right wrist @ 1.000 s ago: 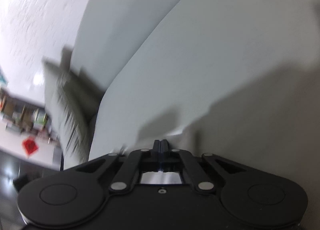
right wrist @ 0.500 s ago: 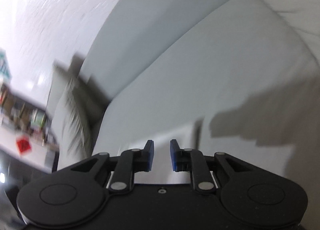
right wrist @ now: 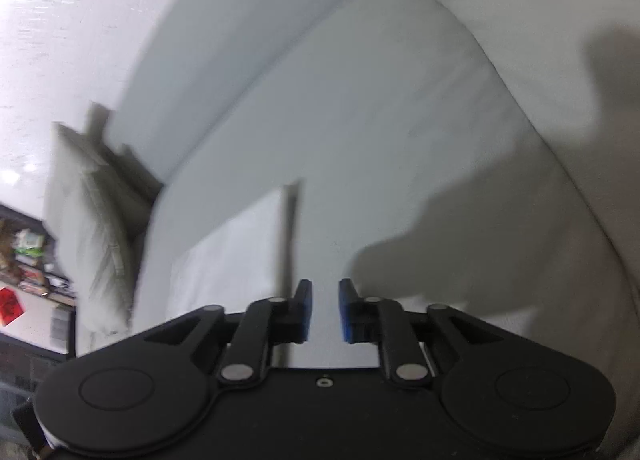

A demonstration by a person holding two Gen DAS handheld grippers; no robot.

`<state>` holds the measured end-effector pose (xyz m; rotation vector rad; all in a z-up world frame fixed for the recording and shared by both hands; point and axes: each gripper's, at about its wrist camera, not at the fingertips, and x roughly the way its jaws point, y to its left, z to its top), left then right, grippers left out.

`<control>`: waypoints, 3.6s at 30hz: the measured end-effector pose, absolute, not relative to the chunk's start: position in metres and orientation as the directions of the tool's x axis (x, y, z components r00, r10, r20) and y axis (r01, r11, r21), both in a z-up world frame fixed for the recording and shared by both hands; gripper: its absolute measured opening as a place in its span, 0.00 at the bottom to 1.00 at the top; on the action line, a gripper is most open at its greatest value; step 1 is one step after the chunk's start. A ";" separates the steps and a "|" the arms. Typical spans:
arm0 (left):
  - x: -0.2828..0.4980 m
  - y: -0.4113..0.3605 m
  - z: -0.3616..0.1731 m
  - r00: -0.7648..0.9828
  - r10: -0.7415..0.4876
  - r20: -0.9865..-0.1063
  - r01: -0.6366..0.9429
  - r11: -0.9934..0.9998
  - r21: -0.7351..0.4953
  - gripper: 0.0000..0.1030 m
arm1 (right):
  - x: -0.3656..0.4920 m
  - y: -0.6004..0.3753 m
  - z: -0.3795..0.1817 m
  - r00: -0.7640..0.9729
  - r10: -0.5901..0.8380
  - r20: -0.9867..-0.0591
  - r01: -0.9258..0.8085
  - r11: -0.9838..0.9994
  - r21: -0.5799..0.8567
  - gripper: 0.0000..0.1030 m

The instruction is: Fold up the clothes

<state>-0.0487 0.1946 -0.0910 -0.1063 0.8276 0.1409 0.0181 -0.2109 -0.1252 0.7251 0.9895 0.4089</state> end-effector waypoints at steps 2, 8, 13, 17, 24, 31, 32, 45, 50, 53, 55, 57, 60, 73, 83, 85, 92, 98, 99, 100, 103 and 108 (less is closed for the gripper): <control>-0.056 0.180 -0.091 0.704 0.021 -0.710 -0.094 0.994 -0.063 0.34 | 0.003 -0.203 -0.118 0.491 0.685 -0.538 -0.104 0.660 0.744 0.20; -0.048 0.105 -0.119 0.621 0.004 -0.784 0.174 0.974 0.143 0.40 | -0.016 -0.139 -0.127 0.236 0.816 -0.528 -0.349 0.578 0.737 0.21; -0.057 0.112 -0.117 0.540 0.006 -0.842 0.146 0.984 0.100 0.40 | -0.028 -0.148 -0.128 0.149 0.754 -0.639 -0.362 0.643 0.675 0.15; -0.086 0.155 -0.094 0.674 -0.112 -0.731 0.066 0.994 -0.092 0.49 | -0.034 -0.166 -0.109 0.209 0.764 -0.611 -0.384 0.638 0.667 0.49; -0.064 0.208 -0.090 0.753 -0.038 -0.657 -0.161 0.957 -0.240 0.67 | 0.020 -0.156 -0.127 0.401 0.755 -0.519 -0.162 0.616 0.771 0.63; -0.023 0.227 -0.096 0.726 0.027 -0.687 -0.242 0.945 -0.219 0.68 | 0.040 -0.153 -0.154 0.465 0.696 -0.548 0.007 0.615 0.788 0.62; -0.021 0.232 -0.099 0.711 0.013 -0.703 -0.255 0.936 -0.242 0.68 | 0.041 -0.152 -0.154 0.467 0.694 -0.547 0.001 0.619 0.786 0.62; 0.001 0.245 -0.130 0.583 -0.299 -0.756 -0.150 0.874 -0.462 0.68 | 0.044 -0.149 -0.151 0.432 0.710 -0.555 -0.054 0.635 0.771 0.54; 0.010 0.239 -0.143 0.533 -0.388 -0.752 -0.091 0.857 -0.507 0.67 | 0.047 -0.147 -0.154 0.399 0.724 -0.563 -0.050 0.630 0.775 0.48; 0.018 0.239 -0.147 0.516 -0.406 -0.754 -0.087 0.851 -0.517 0.68 | 0.053 -0.144 -0.156 0.378 0.724 -0.577 -0.048 0.638 0.769 0.42; 0.025 0.242 -0.150 0.513 -0.431 -0.742 -0.092 0.832 -0.547 0.68 | 0.060 -0.143 -0.159 0.365 0.729 -0.579 -0.032 0.631 0.775 0.37; 0.032 0.243 -0.154 0.512 -0.457 -0.727 -0.093 0.812 -0.576 0.67 | 0.068 -0.142 -0.164 0.356 0.734 -0.578 -0.008 0.621 0.784 0.33; 0.040 0.237 -0.156 0.522 -0.461 -0.718 -0.073 0.814 -0.576 0.63 | 0.081 -0.138 -0.171 0.347 0.747 -0.567 0.018 0.599 0.800 0.33; 0.075 0.216 -0.166 0.547 -0.470 -0.692 -0.018 0.820 -0.572 0.56 | 0.121 -0.108 -0.197 0.348 0.798 -0.492 -0.009 0.528 0.849 0.27; 0.071 0.197 -0.153 0.597 -0.320 -0.736 -0.044 0.903 -0.428 0.11 | 0.113 -0.096 -0.188 0.447 0.722 -0.528 -0.091 0.624 0.776 0.06; 0.058 0.181 -0.139 0.635 -0.256 -0.729 -0.016 0.939 -0.343 0.08 | 0.101 -0.092 -0.172 0.506 0.681 -0.530 -0.149 0.674 0.724 0.05; -0.028 0.128 -0.052 0.843 -0.210 -0.495 0.104 0.967 -0.233 0.07 | 0.021 -0.123 -0.080 0.691 0.605 -0.395 -0.304 0.739 0.600 0.05; -0.094 0.071 0.010 0.894 -0.334 -0.298 0.273 0.935 -0.228 0.08 | -0.064 -0.188 -0.011 0.839 0.473 -0.270 -0.280 0.800 0.531 0.05; -0.101 0.061 0.015 0.889 -0.361 -0.282 0.301 0.924 -0.235 0.08 | -0.077 -0.201 -0.002 0.858 0.445 -0.256 -0.265 0.811 0.522 0.05; -0.107 0.050 0.018 0.881 -0.389 -0.270 0.329 0.913 -0.243 0.08 | -0.091 -0.213 0.008 0.876 0.417 -0.241 -0.250 0.822 0.512 0.05; -0.115 0.017 0.023 0.848 -0.460 -0.264 0.395 0.880 -0.265 0.08 | -0.125 -0.244 0.028 0.919 0.326 -0.222 -0.193 0.862 0.469 0.05; -0.108 -0.048 0.017 0.793 -0.523 -0.311 0.457 0.849 -0.264 0.08 | -0.149 -0.292 0.031 0.946 0.207 -0.249 -0.094 0.911 0.401 0.05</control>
